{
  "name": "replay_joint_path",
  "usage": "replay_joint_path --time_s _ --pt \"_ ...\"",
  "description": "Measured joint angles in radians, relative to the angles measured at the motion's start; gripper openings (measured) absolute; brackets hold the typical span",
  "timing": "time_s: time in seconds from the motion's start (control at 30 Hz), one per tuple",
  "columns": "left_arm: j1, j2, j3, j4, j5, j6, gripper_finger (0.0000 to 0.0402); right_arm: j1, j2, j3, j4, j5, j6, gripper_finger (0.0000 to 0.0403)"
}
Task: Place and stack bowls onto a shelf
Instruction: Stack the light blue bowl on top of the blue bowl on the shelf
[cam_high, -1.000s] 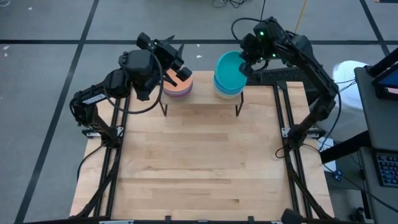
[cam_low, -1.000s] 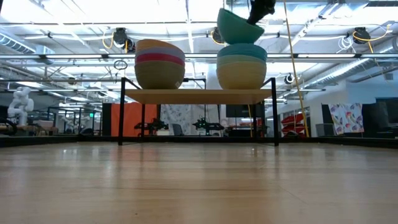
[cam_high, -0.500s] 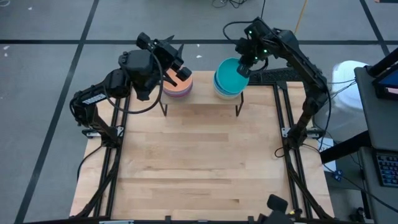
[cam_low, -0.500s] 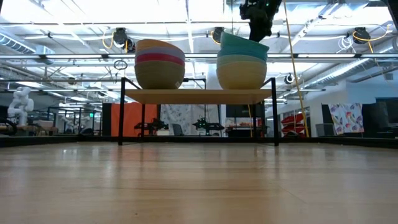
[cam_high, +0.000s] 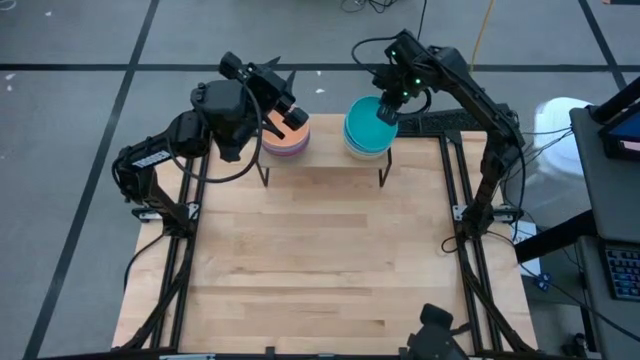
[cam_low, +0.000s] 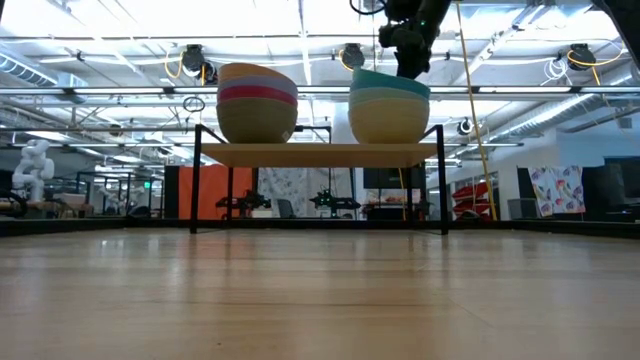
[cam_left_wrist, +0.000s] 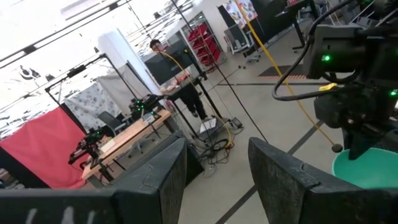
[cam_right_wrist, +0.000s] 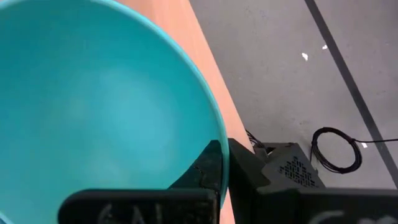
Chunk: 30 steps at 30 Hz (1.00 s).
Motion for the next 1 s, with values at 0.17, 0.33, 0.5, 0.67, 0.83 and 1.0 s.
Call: replay_joint_path --time_s 0.17,0.33,0.5,0.67,0.83,1.0 --pt "0.000 0.000 0.000 0.000 0.000 0.000 0.0177 0.000 -0.001 0.000 -0.001 0.001 0.003 0.0018" --pt "0.000 0.000 0.000 0.000 0.000 0.000 0.0177 0.003 -0.001 0.000 -0.001 0.004 0.000 0.0055" --pt "0.000 0.000 0.000 0.000 0.000 0.000 0.0177 0.017 -0.001 0.000 0.000 0.006 -0.071 0.0098" --pt "0.000 0.000 0.000 0.000 0.000 0.030 0.0177 0.053 -0.022 -0.002 -0.001 0.008 -0.130 0.0120" --pt "0.003 0.000 0.000 0.000 0.000 0.032 0.0177 0.093 -0.069 -0.002 0.000 0.007 -0.157 0.0123" --pt "0.011 0.000 0.000 -0.001 0.000 0.035 0.0177 0.111 -0.130 -0.002 0.052 0.008 -0.177 0.0123"
